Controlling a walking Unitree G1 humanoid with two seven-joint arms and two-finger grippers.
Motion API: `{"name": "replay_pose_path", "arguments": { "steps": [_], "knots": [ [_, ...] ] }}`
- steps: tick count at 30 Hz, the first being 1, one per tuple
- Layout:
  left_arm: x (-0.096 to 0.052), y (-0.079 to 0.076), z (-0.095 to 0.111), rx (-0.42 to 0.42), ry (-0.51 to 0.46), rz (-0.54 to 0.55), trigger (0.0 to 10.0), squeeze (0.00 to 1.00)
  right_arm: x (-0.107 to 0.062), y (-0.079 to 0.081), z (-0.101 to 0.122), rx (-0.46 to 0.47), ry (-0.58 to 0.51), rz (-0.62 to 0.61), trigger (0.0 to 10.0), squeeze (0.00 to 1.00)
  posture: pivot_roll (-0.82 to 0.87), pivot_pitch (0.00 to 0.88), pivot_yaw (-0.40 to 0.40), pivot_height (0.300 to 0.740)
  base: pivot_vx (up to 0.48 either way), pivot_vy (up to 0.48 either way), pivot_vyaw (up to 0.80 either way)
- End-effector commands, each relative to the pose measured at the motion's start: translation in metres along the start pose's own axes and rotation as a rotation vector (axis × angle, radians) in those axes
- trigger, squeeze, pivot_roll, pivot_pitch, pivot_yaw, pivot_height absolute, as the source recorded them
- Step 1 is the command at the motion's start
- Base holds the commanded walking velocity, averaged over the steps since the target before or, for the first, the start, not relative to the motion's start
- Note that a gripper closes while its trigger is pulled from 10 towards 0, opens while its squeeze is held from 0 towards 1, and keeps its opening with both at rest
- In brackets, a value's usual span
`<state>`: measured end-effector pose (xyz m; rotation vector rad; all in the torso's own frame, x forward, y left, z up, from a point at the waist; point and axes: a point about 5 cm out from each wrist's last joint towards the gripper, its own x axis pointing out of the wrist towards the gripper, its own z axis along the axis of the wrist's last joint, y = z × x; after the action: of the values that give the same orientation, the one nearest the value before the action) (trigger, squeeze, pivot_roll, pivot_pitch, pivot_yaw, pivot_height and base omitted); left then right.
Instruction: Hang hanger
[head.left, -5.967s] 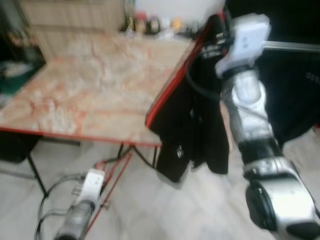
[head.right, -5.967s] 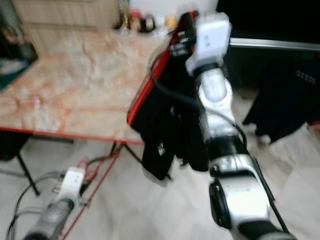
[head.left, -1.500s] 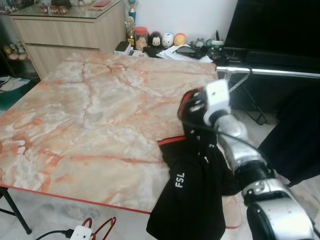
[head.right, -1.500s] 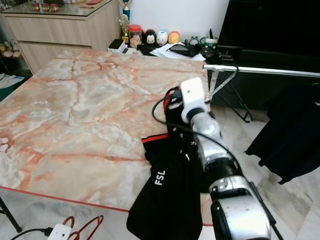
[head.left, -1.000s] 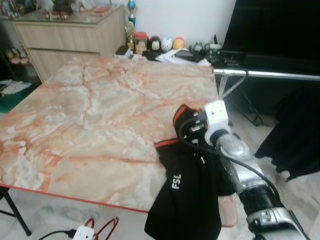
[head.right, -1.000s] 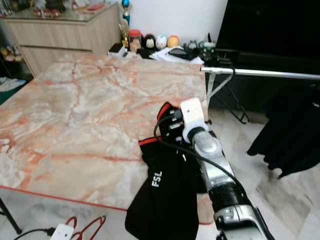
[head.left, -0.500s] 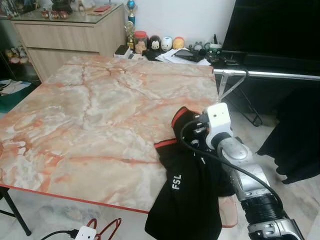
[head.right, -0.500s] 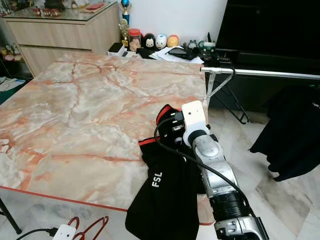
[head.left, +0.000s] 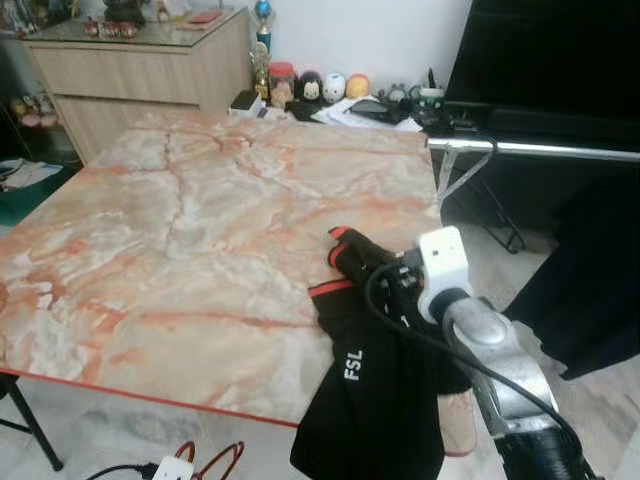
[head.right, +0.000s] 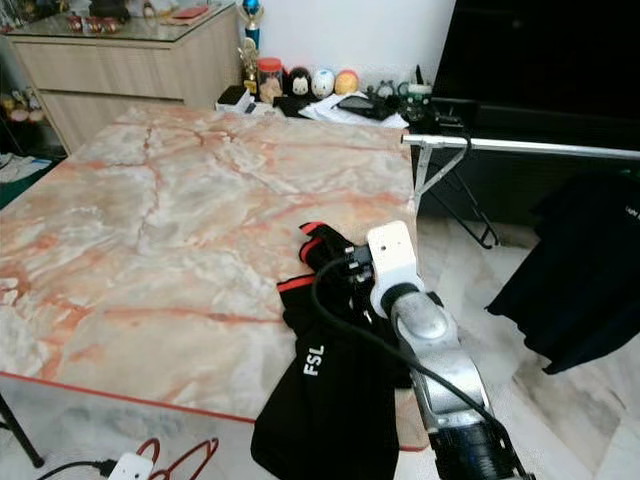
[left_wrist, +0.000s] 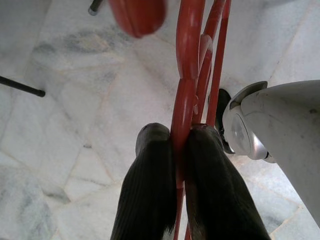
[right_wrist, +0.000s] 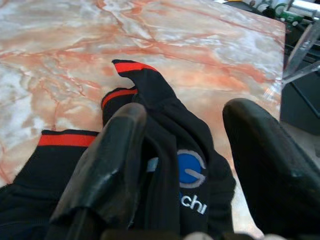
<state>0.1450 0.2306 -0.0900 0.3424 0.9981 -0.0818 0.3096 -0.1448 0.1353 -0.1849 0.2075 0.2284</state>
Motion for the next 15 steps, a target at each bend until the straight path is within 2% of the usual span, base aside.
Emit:
{"name": "replay_pose_path", "arguments": {
  "steps": [1,2,3,7,15],
  "knots": [
    [0.000,-0.003,-0.003,0.002,0.017,-0.014,10.0,0.00,-0.004,-0.005,0.008,-0.007,-0.056,-0.035,10.0,0.72,0.10,0.000,-0.038,0.740,0.000,0.000,0.00],
    [0.000,-0.003,-0.002,0.001,0.015,-0.013,10.0,0.00,-0.004,-0.011,0.007,-0.028,-0.080,-0.094,10.0,0.72,0.09,0.000,-0.037,0.740,0.000,0.000,0.00],
    [0.000,-0.003,-0.002,0.001,0.013,-0.013,10.0,0.00,-0.003,-0.015,0.005,-0.026,-0.091,-0.132,10.0,0.00,0.10,0.000,-0.039,0.740,0.000,0.000,0.00],
    [0.000,-0.004,0.000,-0.006,0.008,-0.010,10.0,0.00,-0.003,-0.027,-0.008,0.029,-0.097,-0.259,10.0,0.00,0.11,0.000,-0.044,0.740,0.000,0.000,0.00],
    [-0.001,-0.002,-0.007,-0.012,0.042,-0.004,10.0,0.00,-0.001,-0.018,-0.008,0.045,-0.137,-0.257,10.0,0.00,0.11,0.000,-0.037,0.740,0.000,0.000,0.00]
  ]
}}
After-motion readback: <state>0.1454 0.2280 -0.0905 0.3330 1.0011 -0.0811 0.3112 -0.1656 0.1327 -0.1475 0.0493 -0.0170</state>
